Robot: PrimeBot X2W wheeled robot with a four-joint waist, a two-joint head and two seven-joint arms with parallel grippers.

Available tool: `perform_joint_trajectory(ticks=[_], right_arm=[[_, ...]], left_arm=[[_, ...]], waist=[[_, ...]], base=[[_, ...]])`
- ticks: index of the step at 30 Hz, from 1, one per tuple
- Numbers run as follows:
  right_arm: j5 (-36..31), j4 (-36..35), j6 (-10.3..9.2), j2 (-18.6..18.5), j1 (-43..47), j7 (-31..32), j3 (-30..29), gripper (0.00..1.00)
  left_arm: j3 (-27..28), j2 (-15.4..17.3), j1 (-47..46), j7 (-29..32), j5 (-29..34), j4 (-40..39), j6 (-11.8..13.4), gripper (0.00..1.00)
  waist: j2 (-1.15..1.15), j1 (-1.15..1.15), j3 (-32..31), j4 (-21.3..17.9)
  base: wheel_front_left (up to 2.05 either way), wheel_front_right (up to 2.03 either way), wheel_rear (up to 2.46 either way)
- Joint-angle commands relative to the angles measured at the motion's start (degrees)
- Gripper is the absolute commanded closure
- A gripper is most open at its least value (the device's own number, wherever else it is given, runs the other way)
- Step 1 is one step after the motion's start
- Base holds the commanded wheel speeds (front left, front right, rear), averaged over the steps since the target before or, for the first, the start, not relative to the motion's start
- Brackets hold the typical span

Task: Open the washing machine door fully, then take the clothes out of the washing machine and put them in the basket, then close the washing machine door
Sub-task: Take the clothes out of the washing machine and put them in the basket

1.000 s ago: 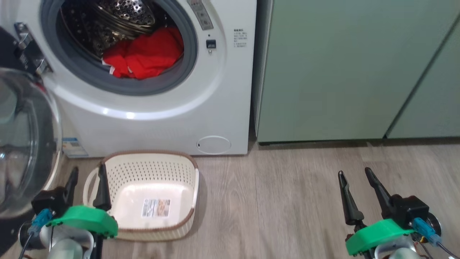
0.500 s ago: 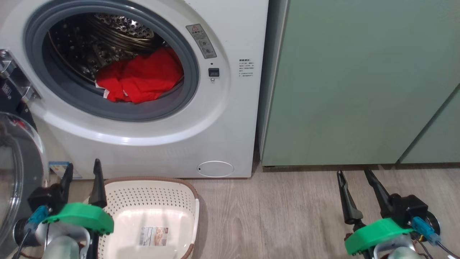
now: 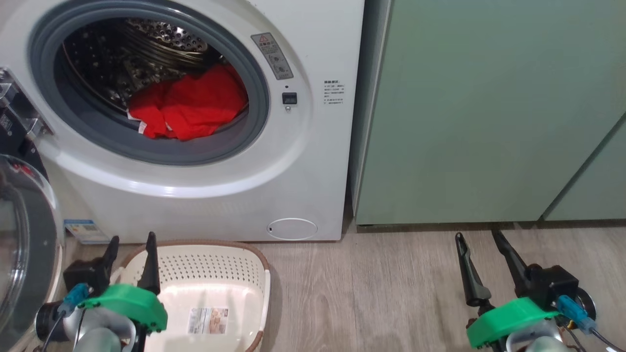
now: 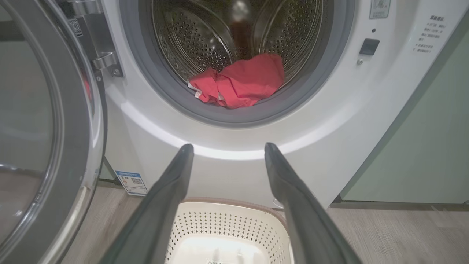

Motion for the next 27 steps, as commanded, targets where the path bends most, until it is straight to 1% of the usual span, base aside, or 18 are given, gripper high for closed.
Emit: perform_joint_trajectory(ticks=[1,6,9,12,20,24,27], right_arm=[[-0.6,-1.4,-0.04,-0.2,-1.7,-0.6,1.4,0.00],[-0.7,-1.3,-0.04,-0.6,-1.6,-0.6,1.9,0.00],[-0.9,-1.4,-0.04,-0.6,-1.8,-0.6,1.9,0.00],[-1.4,-1.6,-0.04,-0.4,-2.6,-0.6,1.5,0.00],[-2.7,-2.2,-0.04,0.4,-5.6,-0.6,0.9,0.00],[-3.4,-2.8,-0.04,0.8,-7.3,-0.6,0.4,0.00],[-4.0,-3.4,-0.04,1.1,-8.4,-0.6,-0.2,0.00]], left_arm=[[1.3,1.4,-3.9,-0.5,0.3,-1.1,-0.2,0.00],[-1.2,2.5,-7.9,0.0,2.0,4.1,-0.3,0.00],[-2.3,3.6,-11.7,2.8,2.4,8.0,-0.3,0.00],[-3.9,4.8,-16.4,6.3,1.6,11.3,-0.3,0.00],[-6.4,10.6,-30.7,15.8,-1.0,19.6,-0.3,0.00],[-7.6,13.0,-38.4,18.5,-2.4,22.5,-0.3,0.00],[-8.6,14.1,-43.4,19.7,-3.6,24.7,-0.3,0.00]], waist=[[0.00,0.00,0.3,-0.1],[0.00,0.00,1.9,-1.0],[0.00,0.00,3.6,-2.0],[0.00,0.00,5.9,-3.0],[0.00,0.00,12.6,-5.9],[0.00,0.00,16.2,-7.1],[0.00,0.00,19.2,-7.7]], base=[[0.00,0.00,0.00],[0.00,0.00,0.00],[0.00,0.00,0.00],[0.00,0.00,0.00],[0.00,0.00,0.00],[0.00,0.00,0.00],[0.00,0.00,0.00]])
